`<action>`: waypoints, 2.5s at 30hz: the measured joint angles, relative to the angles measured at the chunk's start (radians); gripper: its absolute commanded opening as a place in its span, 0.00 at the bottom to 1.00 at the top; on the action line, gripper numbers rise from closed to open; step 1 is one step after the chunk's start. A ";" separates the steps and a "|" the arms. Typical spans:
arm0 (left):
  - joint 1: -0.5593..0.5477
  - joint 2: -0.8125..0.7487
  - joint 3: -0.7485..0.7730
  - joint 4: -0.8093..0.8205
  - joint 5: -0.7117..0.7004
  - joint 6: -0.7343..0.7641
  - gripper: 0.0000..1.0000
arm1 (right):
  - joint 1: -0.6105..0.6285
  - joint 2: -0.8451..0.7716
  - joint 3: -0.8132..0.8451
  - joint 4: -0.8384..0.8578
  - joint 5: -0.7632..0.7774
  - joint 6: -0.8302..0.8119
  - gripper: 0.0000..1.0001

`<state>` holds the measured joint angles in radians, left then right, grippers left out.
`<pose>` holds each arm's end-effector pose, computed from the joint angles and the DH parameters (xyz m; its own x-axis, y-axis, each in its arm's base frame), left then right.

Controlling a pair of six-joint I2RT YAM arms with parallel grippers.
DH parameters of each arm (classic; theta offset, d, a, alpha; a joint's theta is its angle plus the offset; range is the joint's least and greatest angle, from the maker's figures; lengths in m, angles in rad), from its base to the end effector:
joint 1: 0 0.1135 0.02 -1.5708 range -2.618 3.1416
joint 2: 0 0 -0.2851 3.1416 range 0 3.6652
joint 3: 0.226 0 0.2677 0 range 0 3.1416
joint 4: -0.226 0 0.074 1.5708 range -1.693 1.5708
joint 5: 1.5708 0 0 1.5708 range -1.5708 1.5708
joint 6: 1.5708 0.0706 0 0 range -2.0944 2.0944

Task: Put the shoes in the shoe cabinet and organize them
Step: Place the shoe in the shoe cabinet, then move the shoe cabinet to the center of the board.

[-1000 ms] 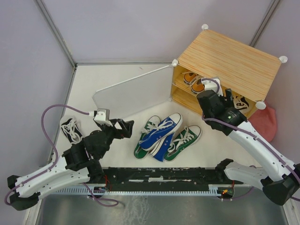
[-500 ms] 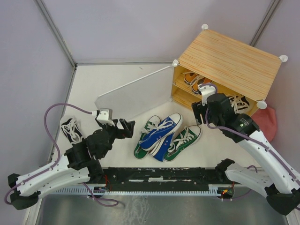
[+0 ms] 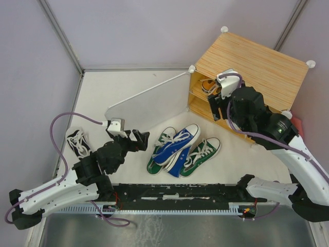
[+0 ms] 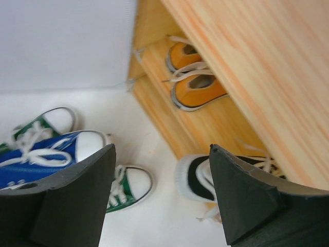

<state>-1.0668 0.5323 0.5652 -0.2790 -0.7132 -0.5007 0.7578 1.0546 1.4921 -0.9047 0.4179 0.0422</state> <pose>0.1161 -0.1149 0.2957 -0.2740 -0.2549 -0.9273 0.2557 0.9102 -0.3257 0.1750 0.1262 0.4639 -0.3422 -0.2708 -0.8998 -0.3508 0.9251 -0.1450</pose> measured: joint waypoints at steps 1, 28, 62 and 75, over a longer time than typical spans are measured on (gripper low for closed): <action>0.000 0.000 0.000 0.002 0.000 0.000 0.99 | 0.000 0.013 0.006 0.014 0.037 -0.016 0.82; 0.000 -0.134 -0.003 -0.005 -0.018 0.000 0.99 | -0.057 0.279 -0.168 0.605 0.559 -0.592 0.85; 0.000 -0.172 -0.004 -0.036 -0.019 0.000 0.99 | 0.025 0.433 -0.162 0.627 0.504 -1.000 0.02; 0.000 -0.199 -0.004 -0.061 -0.019 0.000 0.99 | 0.123 0.567 -0.025 0.636 0.517 -0.972 0.02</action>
<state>-1.0668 0.3332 0.5613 -0.3397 -0.7322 -0.5011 0.8810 1.6215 1.4670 -0.2691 0.9352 -0.9302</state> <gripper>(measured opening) 0.990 0.075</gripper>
